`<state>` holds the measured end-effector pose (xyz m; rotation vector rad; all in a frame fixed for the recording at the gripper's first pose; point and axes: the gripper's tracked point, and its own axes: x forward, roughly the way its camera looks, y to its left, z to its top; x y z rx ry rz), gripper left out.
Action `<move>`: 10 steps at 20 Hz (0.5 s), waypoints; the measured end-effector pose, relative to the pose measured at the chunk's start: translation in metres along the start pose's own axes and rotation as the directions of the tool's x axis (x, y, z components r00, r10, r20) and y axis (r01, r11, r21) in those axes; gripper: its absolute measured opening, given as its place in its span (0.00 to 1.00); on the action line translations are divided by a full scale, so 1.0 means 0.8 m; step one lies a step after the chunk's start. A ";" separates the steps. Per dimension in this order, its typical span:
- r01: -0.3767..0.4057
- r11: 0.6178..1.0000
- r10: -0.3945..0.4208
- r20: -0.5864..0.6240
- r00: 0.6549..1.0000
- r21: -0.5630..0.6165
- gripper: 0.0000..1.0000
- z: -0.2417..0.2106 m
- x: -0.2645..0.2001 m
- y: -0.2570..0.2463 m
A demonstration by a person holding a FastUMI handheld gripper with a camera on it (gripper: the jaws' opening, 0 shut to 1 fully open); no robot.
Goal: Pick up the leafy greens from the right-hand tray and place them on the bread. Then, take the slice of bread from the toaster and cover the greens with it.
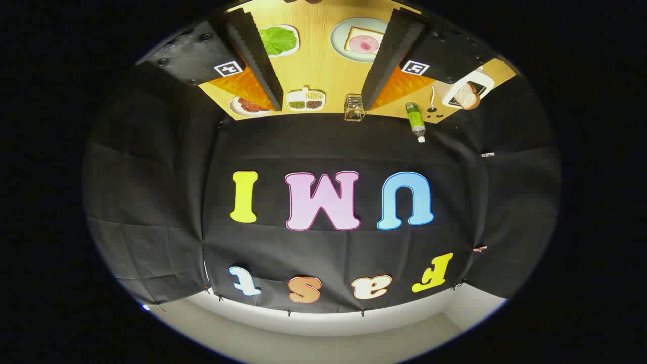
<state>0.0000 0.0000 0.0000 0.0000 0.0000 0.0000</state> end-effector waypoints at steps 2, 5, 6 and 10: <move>0.004 1.000 -0.004 -0.001 1.000 -0.007 0.97 -0.001 0.000 -0.004; 0.012 1.000 -0.012 -0.013 1.000 -0.001 0.97 -0.005 0.000 -0.011; 0.015 1.000 -0.015 -0.016 1.000 0.004 0.97 -0.006 0.001 -0.014; 0.029 1.000 -0.029 -0.031 0.999 0.010 0.97 -0.012 0.002 -0.022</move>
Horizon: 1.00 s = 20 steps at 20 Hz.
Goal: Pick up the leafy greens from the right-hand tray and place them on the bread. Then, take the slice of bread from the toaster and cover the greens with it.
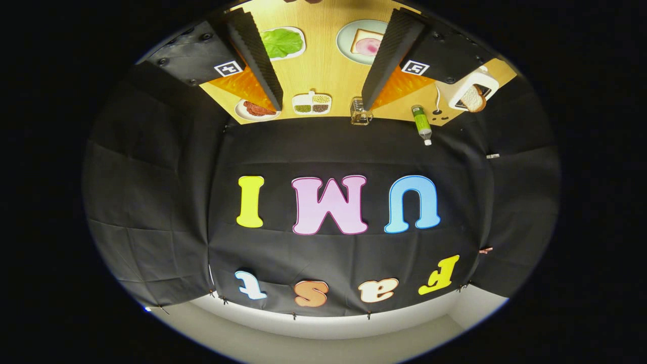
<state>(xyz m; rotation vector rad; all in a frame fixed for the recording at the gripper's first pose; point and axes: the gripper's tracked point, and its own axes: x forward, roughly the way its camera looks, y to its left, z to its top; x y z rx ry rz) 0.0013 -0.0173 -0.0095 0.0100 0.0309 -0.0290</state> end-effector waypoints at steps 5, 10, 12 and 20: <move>-0.003 1.000 0.003 -0.021 1.000 0.010 0.98 -0.008 0.001 0.002; 0.004 1.000 -0.004 -0.043 0.999 0.007 0.98 -0.014 0.006 -0.004; 0.011 1.000 -0.010 -0.054 0.998 0.012 0.98 -0.019 0.009 -0.009; -0.028 1.000 0.028 -0.122 0.992 0.003 0.98 -0.044 0.039 -0.020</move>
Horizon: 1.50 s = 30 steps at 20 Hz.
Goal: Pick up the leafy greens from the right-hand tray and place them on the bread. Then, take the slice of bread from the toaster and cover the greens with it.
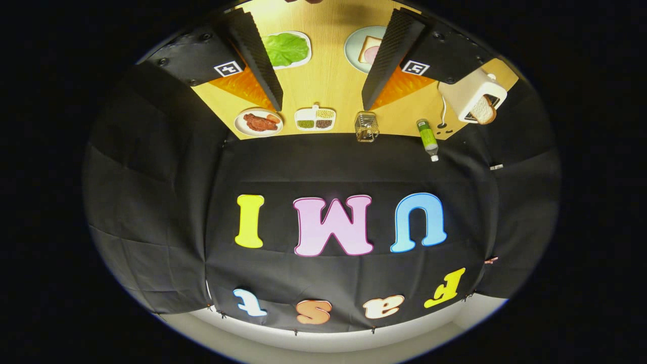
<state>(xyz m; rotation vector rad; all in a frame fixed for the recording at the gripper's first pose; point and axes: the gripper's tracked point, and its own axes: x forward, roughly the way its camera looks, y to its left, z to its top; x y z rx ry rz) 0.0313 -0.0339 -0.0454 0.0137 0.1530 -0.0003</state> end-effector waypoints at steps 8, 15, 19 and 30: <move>-0.015 1.000 0.012 -0.130 0.991 -0.018 0.98 -0.056 0.052 -0.050; -0.036 0.998 0.019 -0.334 0.943 -0.047 0.98 -0.163 0.098 -0.100; -0.066 0.997 0.040 -0.440 0.897 -0.046 0.98 -0.230 0.113 -0.112; -0.052 0.998 0.016 -0.604 0.797 -0.042 0.98 -0.345 0.137 -0.136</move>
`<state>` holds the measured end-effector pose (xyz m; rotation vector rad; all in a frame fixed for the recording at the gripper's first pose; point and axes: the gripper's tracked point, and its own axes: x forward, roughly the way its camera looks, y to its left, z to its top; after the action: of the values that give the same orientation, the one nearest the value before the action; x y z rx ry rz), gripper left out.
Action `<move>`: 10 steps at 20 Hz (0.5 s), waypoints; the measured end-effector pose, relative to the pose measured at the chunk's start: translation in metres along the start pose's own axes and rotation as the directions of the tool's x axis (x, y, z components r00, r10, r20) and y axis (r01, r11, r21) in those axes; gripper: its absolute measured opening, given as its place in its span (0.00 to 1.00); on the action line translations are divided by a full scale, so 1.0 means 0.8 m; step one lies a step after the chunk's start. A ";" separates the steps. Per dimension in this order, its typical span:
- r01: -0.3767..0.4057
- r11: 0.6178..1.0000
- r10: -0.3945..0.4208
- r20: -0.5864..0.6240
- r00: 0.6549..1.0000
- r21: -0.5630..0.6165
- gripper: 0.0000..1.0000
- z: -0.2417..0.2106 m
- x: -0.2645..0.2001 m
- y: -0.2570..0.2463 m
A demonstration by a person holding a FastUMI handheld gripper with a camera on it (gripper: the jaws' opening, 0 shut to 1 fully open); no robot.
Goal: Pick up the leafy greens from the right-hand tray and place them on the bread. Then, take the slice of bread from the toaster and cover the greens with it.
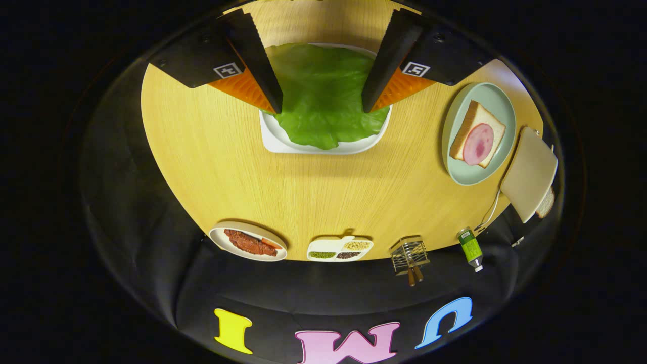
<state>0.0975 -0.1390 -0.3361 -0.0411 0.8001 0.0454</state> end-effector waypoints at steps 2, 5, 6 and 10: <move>-0.004 1.000 0.004 -0.012 1.000 0.014 0.99 -0.004 0.001 0.000; -0.005 1.000 0.005 -0.015 1.000 -0.009 0.98 -0.006 0.000 0.004; -0.009 1.000 0.008 -0.011 1.000 -0.015 0.97 -0.006 -0.002 0.005; -0.010 1.000 0.010 -0.014 1.000 -0.013 0.83 -0.006 0.000 0.010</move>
<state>0.0938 -0.1314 -0.3392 -0.0496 0.8144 0.0598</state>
